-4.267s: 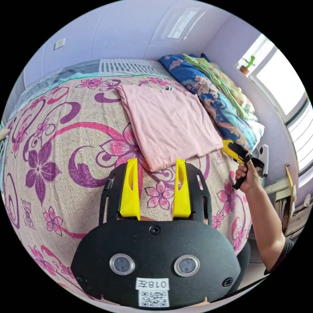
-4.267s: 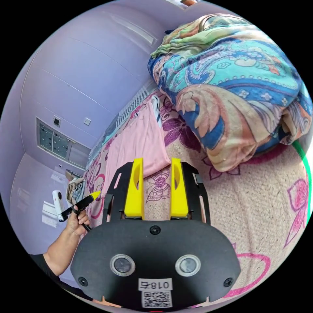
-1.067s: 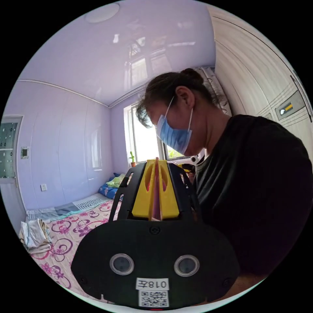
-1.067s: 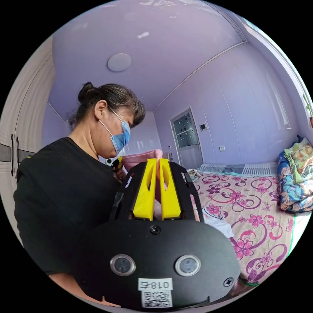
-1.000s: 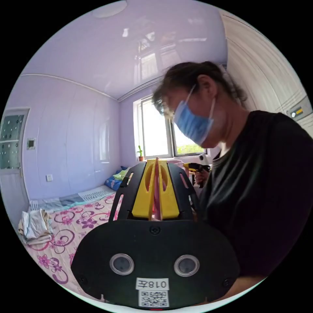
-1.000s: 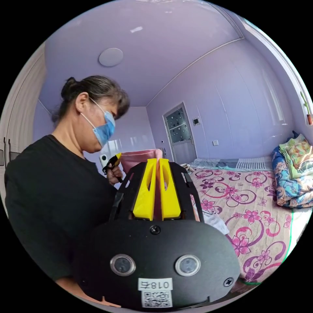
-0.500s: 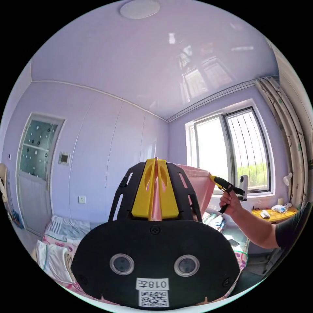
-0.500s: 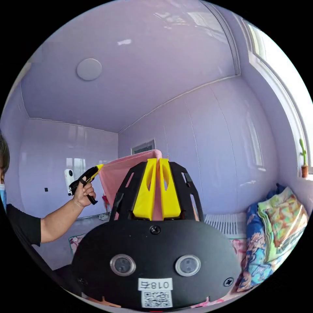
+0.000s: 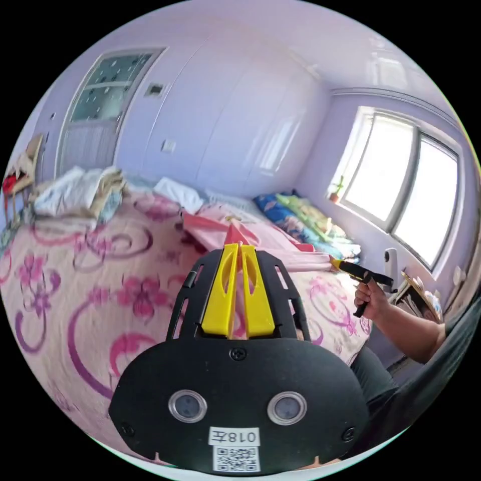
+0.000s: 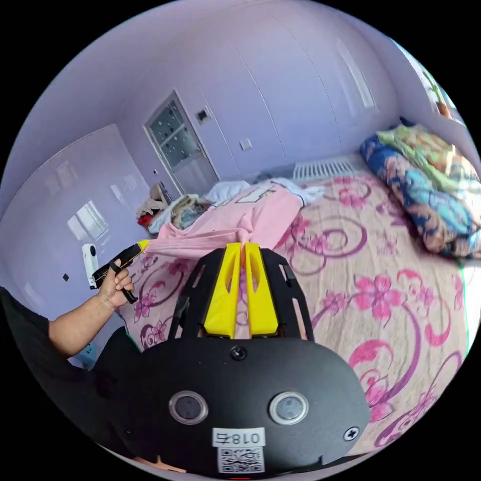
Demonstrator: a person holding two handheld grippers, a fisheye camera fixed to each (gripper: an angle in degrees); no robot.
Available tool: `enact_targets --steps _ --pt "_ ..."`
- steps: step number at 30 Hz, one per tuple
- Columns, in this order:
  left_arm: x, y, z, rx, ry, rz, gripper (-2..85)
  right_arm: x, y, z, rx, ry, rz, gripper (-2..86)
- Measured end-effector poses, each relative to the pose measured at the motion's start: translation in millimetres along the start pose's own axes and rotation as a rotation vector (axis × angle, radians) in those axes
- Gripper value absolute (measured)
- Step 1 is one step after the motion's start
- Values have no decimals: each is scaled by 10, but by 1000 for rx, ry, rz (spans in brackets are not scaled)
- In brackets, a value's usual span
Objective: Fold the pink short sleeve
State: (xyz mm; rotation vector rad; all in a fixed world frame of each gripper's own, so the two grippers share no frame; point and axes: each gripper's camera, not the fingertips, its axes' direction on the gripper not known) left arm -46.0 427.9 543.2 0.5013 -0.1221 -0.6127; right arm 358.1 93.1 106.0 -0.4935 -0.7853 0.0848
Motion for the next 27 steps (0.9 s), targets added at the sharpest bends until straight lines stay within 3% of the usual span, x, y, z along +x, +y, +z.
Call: enact_targets --steps 2,5,13,16,20,23,27 --pt "-83 310 268 -126 -40 -118 -10 181 422 516 -169 38 125 7" --pt "82 404 278 -150 -21 -193 -10 259 634 729 -224 47 202 7" --pt "1104 -216 -297 -108 13 -5 -9 52 641 323 -117 -55 132 8" --pt "1532 -185 -512 -177 25 106 -6 -88 841 119 -143 -51 60 10" --pt "1709 -66 -593 -346 51 -54 19 -127 1256 187 -347 -28 70 17" --pt "1699 -171 -956 -220 85 -233 50 -115 1442 110 -363 -46 142 26" --pt "2172 -834 -1032 -197 -27 -95 87 -186 1383 20 -321 14 114 66"
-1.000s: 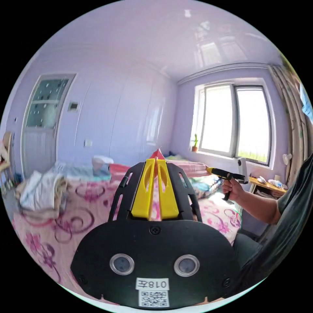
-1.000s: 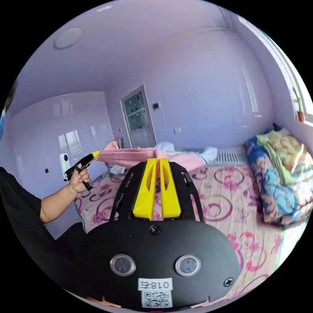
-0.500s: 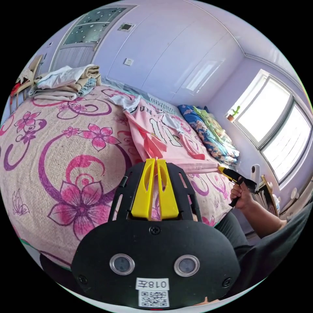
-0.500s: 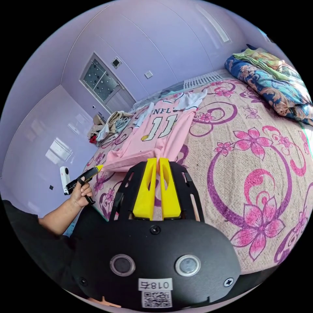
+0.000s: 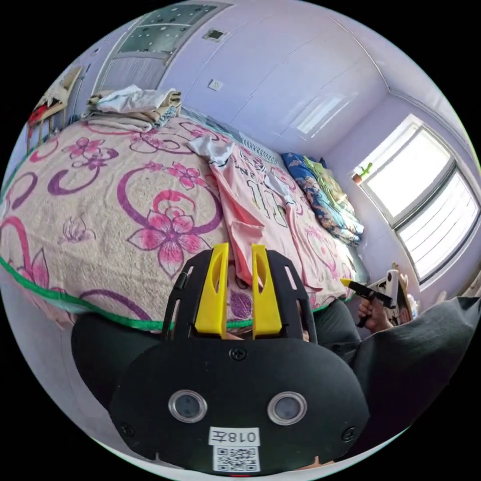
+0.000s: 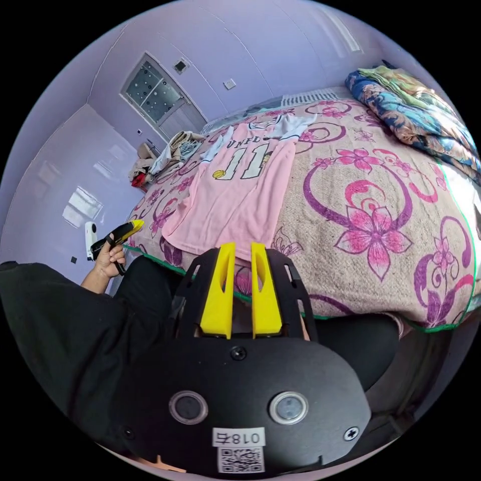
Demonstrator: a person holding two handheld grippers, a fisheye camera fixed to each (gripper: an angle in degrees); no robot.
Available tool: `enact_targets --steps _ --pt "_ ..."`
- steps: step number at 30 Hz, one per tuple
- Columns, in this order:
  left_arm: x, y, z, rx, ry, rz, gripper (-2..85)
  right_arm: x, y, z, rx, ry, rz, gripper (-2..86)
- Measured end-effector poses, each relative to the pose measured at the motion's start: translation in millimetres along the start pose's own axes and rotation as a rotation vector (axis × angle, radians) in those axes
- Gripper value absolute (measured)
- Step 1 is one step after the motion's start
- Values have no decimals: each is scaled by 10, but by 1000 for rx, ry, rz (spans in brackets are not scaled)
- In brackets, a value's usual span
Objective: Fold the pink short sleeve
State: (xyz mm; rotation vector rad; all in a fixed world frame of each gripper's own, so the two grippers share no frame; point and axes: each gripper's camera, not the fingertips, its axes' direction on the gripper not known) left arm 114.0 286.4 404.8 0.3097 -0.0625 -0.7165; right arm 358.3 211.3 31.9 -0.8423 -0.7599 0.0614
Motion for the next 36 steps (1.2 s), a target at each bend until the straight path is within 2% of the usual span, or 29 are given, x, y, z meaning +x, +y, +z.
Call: enact_targets --steps 4,9,12,14,16,18,20,22,25,27,28,30,32,36 --pt "757 -682 340 -60 -116 244 118 -266 -350 177 -43 70 -168 96" --pt "1735 -1247 1365 -281 -373 612 144 -710 -592 780 -171 134 -356 104" --pt "1946 -1322 1776 -410 -436 684 140 -820 -577 1205 -270 283 -410 105" --pt "2021 -1373 1789 -417 -426 680 127 -793 -528 1418 -321 358 -427 74" --pt "2074 -1422 1729 -410 -461 658 92 -794 -531 1378 -297 391 -432 28" --pt "2098 -1377 1539 -334 -589 644 37 -759 -562 1284 -277 382 -431 17" --pt "2014 -1328 1360 -302 -618 592 24 -613 -623 1085 -235 324 -373 10" --pt "1836 -1273 1133 -268 -575 496 17 -403 -677 885 -185 234 -276 8" --pt "1279 -1150 741 -227 -458 210 10 162 -692 476 -27 10 -15 5" --pt "683 -965 504 -205 -280 -32 4 576 -593 242 94 -103 175 5" --pt "541 -915 469 -204 -239 -82 2 836 -497 129 158 -179 281 5" --pt "93 -744 347 -187 -135 -212 -5 1134 -351 25 203 -195 407 4" --pt "-145 -649 280 -192 -114 -254 -8 1406 -149 -94 259 -155 550 4" --pt "-496 -459 249 -221 -69 -258 -9 1714 72 -157 319 -201 707 5"
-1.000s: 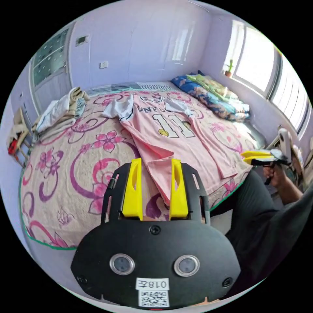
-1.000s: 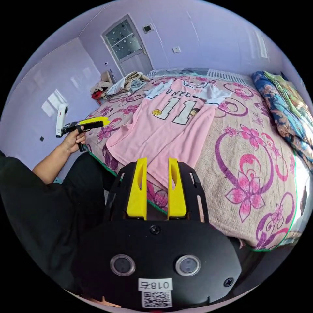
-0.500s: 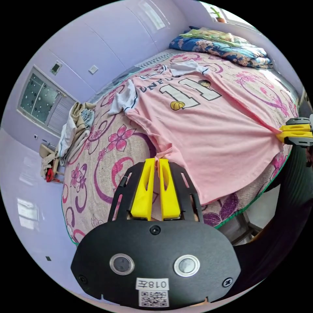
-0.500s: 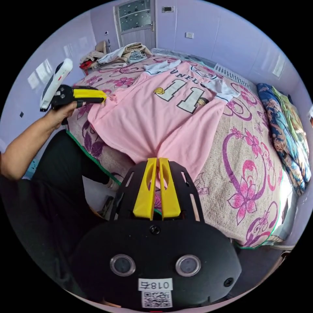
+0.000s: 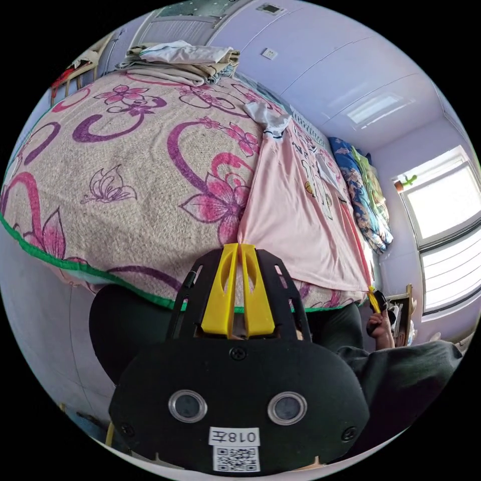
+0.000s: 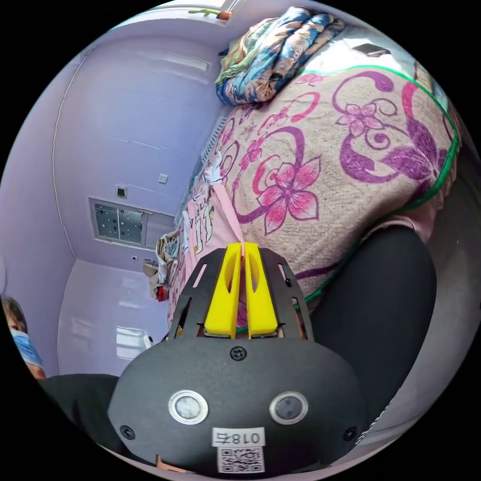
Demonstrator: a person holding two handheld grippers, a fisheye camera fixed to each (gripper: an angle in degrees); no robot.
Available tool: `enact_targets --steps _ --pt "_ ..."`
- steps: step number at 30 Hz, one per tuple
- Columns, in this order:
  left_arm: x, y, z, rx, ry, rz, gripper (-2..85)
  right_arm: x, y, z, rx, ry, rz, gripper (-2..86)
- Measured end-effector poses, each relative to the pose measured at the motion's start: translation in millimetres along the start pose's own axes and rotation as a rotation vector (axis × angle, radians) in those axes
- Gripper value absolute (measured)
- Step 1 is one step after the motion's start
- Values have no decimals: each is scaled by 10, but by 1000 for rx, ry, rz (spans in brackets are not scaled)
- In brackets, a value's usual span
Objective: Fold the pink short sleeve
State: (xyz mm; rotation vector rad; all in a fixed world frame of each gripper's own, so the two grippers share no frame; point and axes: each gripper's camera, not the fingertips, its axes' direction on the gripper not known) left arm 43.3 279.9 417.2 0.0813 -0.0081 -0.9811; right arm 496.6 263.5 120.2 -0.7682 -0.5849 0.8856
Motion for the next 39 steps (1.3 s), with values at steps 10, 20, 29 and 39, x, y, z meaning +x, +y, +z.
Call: enact_targets --steps 10,20,29,39 --pt "-643 175 -227 -18 -230 0 -6 -13 -261 -187 66 219 -1 30" --pt "-678 -318 -253 370 354 274 68 -2356 -1057 1919 -79 394 -1221 102" --pt "-1030 -501 -10 321 297 282 64 -2490 -1874 3916 -440 606 -1341 88" --pt "-1180 -1002 214 339 333 256 53 -1980 -3035 2925 -189 446 -819 15"
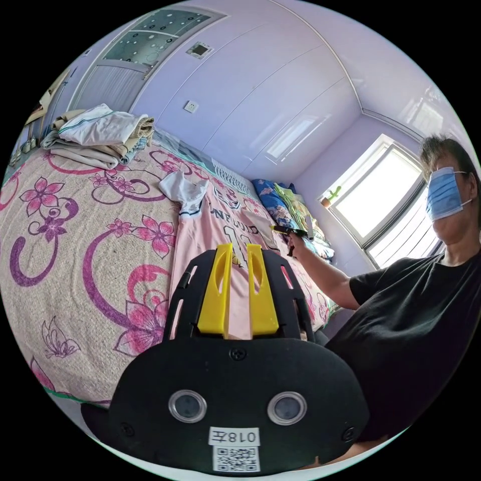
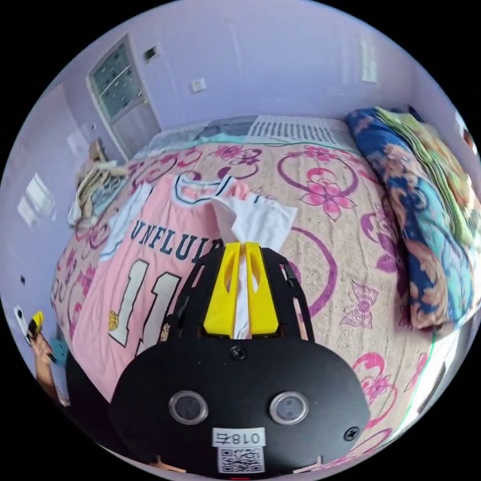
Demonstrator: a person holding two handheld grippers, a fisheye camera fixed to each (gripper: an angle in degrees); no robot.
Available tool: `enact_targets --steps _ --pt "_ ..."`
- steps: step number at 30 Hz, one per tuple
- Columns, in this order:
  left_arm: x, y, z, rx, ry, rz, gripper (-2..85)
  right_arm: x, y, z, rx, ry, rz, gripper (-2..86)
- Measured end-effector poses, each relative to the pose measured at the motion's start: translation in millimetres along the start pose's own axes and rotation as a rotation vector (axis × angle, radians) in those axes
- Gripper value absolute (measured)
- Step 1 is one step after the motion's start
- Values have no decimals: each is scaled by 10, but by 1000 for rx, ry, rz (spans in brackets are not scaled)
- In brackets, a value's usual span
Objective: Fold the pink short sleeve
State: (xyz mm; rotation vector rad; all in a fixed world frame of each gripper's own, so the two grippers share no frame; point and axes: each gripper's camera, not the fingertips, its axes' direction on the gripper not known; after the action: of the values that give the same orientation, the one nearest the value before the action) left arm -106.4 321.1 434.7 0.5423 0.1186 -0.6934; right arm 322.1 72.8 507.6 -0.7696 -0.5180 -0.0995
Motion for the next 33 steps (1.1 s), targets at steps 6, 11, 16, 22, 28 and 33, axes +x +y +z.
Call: enact_targets --steps 6,11,16,22,28,33 --pt "25 -170 275 17 46 -42 49 1762 1178 -567 280 -156 787 27" --pt "161 -484 532 -29 -22 -39 62 2246 1914 -369 254 -359 876 73" --pt "244 -1251 826 -74 -185 22 98 2302 2307 -682 291 -388 869 103" --pt "539 -2648 1891 -159 -396 203 133 1782 2829 -1550 275 -262 611 78" --pt "599 -3611 3216 -266 -771 244 136 1355 3369 -2324 174 -33 529 51" --pt "716 -3633 3835 -416 -858 204 110 1257 3716 -2806 224 69 596 19"
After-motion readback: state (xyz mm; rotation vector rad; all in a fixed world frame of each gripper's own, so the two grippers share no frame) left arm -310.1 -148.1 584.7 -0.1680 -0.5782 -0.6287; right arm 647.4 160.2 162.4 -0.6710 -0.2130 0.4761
